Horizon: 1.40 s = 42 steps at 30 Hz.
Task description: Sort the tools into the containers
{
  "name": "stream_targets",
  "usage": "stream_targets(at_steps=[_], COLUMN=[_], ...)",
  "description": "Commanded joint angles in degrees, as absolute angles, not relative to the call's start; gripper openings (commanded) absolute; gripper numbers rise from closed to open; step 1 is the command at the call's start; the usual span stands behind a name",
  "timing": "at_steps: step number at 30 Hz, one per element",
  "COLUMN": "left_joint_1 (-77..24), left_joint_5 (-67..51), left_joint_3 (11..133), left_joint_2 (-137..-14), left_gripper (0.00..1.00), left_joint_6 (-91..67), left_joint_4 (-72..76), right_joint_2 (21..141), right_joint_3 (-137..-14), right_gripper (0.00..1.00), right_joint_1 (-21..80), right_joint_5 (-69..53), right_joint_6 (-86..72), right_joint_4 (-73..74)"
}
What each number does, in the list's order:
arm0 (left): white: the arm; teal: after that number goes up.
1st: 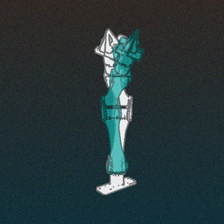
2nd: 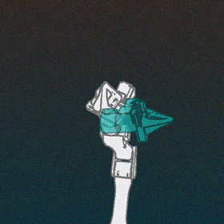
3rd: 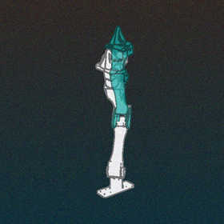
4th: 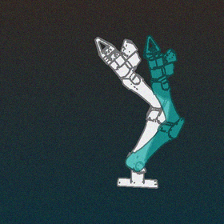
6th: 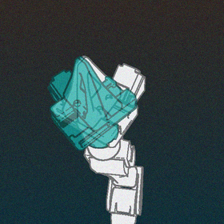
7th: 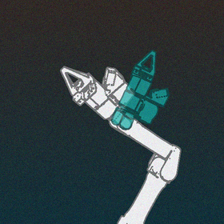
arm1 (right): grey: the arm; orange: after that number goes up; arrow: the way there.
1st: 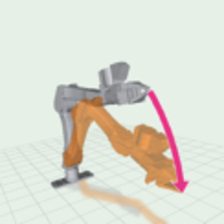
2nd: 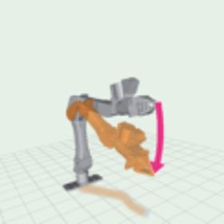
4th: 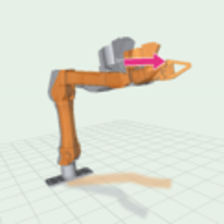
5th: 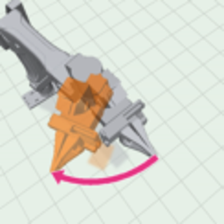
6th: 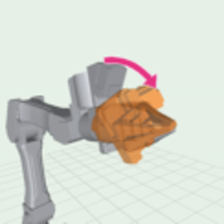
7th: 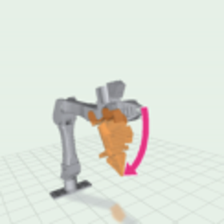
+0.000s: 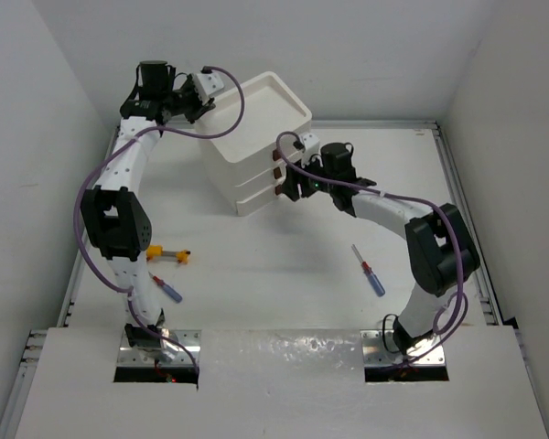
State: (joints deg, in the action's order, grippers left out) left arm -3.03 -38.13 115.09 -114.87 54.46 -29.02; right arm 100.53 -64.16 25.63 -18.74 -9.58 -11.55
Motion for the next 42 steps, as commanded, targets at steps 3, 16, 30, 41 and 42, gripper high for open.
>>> stream_targets(at_steps=[3, 16, 30, 41, 42], left_joint_1=[-4.92, -4.92, -4.92, -4.75, -4.83], left_joint_5=[-40.17, -40.34, -39.99, -36.66, -36.48], left_joint_3=[112.76, 113.12, 112.76, 111.53, 111.45], left_joint_2=[-118.04, -117.77, -118.13, -118.04, -118.12], left_gripper=[0.0, 0.0, 0.0, 0.0, 0.0], left_joint_6=[51.59, 50.98, 50.8, 47.82, 47.55], left_joint_4=[-38.14, -37.53, -37.44, -34.11, -33.84], right_joint_2=[101.59, 113.9, 114.0, 97.93, 94.95], right_joint_3=[-63.62, -73.03, -71.91, -54.77, -51.8], right_gripper=[0.59, 0.47, 0.0, 0.0, 0.0], right_joint_1=[26.63, 26.72, 26.63, 26.72, 26.72], right_joint_5=[-18.72, -12.48, -11.34, -13.53, -13.62], right_joint_6=[-10.63, -15.91, -19.95, -13.8, -13.54], right_joint_4=[-19.77, -27.42, -31.54, -27.78, -27.08])
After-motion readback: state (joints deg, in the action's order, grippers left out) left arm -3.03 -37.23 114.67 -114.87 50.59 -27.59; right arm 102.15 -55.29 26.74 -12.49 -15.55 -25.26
